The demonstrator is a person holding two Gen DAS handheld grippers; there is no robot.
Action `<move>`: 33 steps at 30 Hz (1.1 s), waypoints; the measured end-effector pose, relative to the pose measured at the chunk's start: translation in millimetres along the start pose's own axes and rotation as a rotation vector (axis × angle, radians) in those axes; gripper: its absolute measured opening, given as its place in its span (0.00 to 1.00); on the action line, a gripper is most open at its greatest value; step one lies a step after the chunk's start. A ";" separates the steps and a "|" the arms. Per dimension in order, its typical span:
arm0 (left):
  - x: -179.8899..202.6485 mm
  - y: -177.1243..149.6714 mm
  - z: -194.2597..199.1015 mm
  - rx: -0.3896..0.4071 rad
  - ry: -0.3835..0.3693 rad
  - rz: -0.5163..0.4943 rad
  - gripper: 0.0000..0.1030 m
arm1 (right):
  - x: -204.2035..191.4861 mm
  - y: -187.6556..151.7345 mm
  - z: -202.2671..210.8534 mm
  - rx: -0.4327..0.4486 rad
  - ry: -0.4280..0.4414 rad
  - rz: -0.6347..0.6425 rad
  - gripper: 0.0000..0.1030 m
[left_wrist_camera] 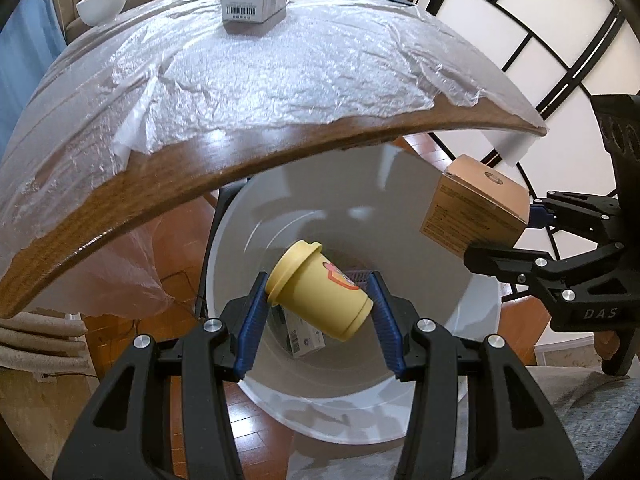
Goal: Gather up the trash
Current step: 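Carry the yellow cup and gold box over the white bin with both tools, then open the left tool to drop the yellow cup while the right tool drops the gold box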
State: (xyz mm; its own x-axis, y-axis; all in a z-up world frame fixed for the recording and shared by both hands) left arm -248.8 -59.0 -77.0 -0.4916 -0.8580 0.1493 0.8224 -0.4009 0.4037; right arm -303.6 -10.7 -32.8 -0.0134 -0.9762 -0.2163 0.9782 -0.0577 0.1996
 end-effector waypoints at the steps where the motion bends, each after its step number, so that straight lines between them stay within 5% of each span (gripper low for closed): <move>1: 0.9 -1.0 -2.4 -0.003 0.000 0.001 0.49 | 1.0 -0.8 -1.8 -0.005 0.000 -0.002 0.56; 33: -7.3 -6.7 -37.8 -0.076 0.003 -0.022 0.49 | 23.0 -19.4 -25.8 -0.065 -0.031 -0.010 0.56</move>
State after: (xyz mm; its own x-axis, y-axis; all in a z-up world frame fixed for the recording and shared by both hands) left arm -239.9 -62.2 -114.9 -0.5089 -0.8495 0.1388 0.8309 -0.4427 0.3371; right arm -317.5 -26.7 -66.4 -0.0291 -0.9817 -0.1883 0.9894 -0.0551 0.1343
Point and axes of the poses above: each gripper's, at about its wrist camera, not at the fingertips, and z roughly against the way its jaws point, x to its right, y to its top, the point moved 5 cm from there along -z, roughly the way its jaws point, and after that the axes turned 3 degrees about -z, right-handed, at the moved point
